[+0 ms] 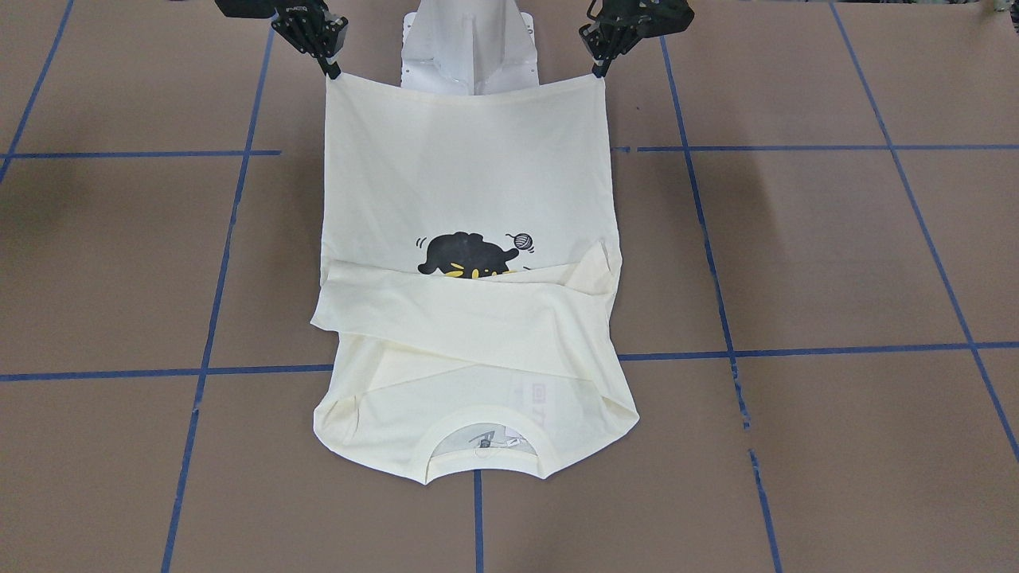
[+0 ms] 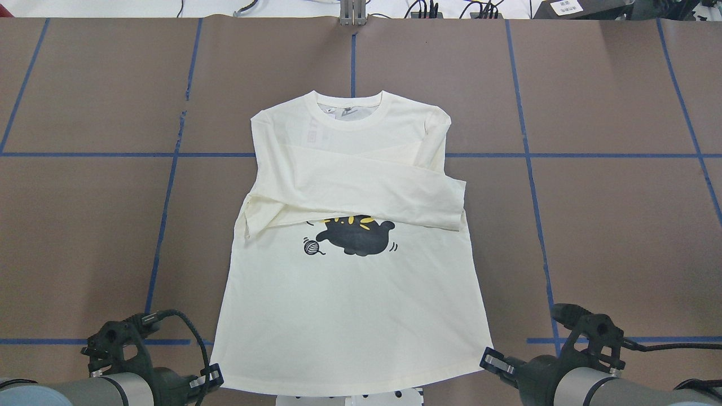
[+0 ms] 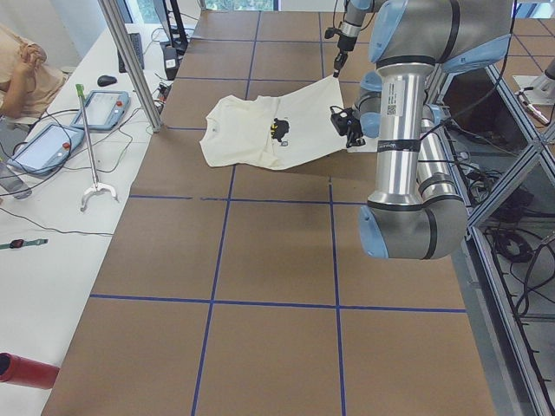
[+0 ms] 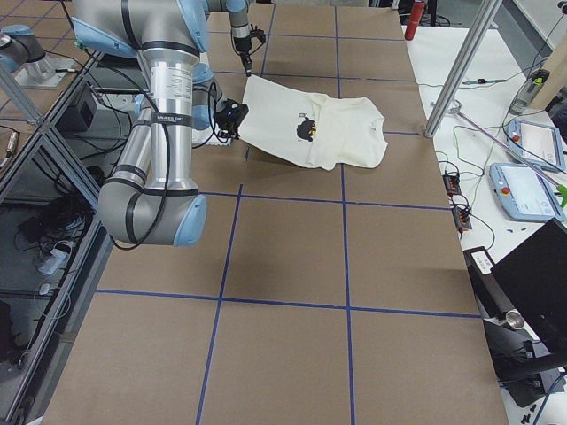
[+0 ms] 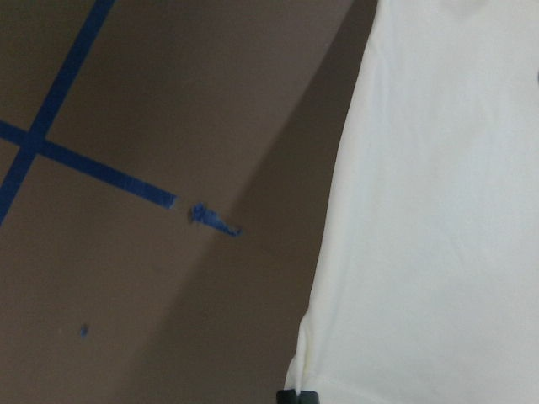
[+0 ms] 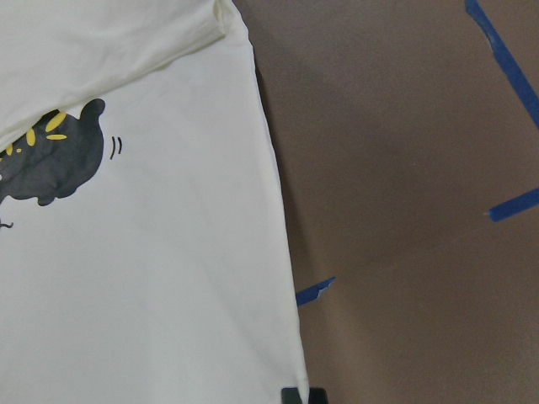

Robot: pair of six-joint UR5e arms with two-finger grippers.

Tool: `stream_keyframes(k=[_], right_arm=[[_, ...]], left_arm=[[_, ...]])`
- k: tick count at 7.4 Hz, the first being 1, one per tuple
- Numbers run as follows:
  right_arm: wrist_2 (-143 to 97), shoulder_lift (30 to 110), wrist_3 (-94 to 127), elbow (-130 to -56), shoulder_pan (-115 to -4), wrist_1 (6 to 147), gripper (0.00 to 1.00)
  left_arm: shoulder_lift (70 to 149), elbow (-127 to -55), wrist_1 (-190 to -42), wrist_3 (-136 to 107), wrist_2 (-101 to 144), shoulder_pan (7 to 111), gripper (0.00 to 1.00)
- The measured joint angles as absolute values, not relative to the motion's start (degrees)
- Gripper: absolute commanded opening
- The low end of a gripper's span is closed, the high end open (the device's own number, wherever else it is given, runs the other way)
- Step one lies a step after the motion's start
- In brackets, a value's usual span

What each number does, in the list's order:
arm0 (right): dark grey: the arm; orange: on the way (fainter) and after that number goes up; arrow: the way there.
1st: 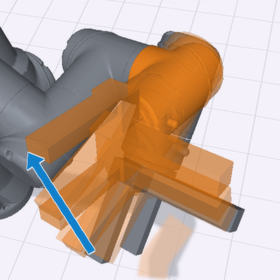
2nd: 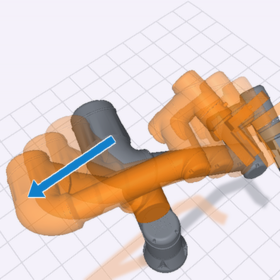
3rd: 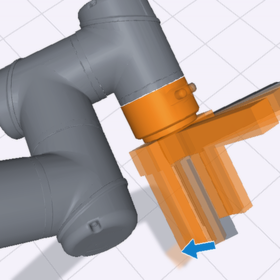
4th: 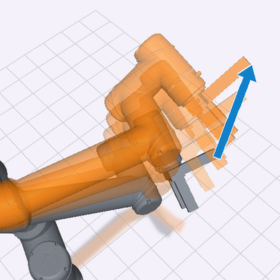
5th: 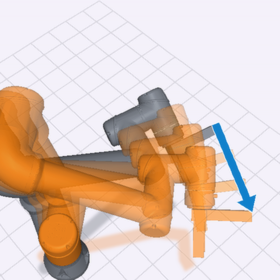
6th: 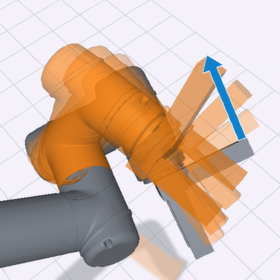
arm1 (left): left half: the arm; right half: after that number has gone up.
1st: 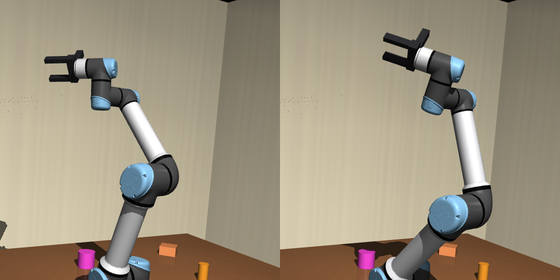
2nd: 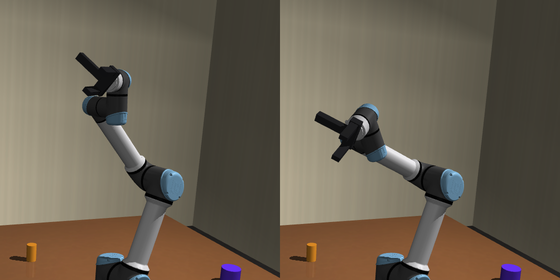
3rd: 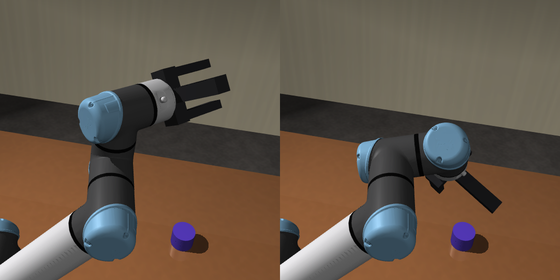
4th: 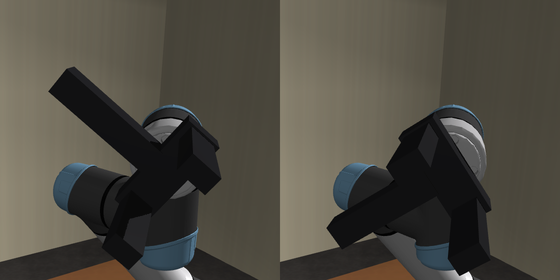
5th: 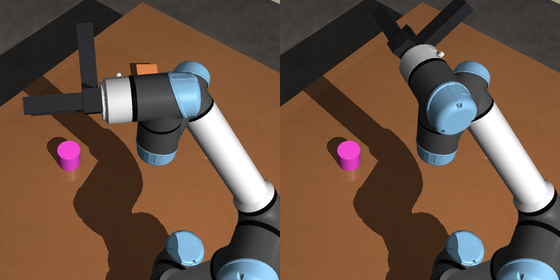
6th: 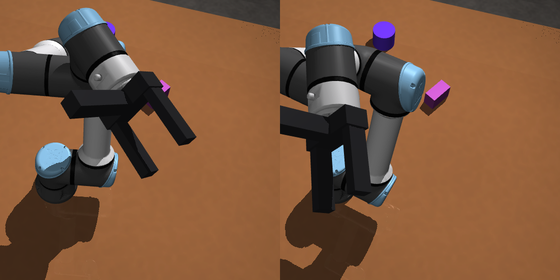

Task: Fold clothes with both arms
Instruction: 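Grasp the hem corners with both grippers and fold the hem up toward the collar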

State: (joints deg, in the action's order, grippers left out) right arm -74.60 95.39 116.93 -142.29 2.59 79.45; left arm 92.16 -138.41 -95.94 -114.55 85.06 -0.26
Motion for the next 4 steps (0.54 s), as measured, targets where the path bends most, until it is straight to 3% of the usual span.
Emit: stream_keyframes(k=[2, 4], right_arm=[[-76.54, 91.83, 114.08, -140.62, -5.39, 79.51, 0.0], [-86.22, 79.6, 105.85, -128.52, -20.56, 80.47, 0.0]], left_arm=[[99.67, -136.07, -94.84, -108.68, 84.99, 7.27, 0.0], [110.11, -124.56, -94.93, -97.51, 85.34, 20.29, 0.0]])
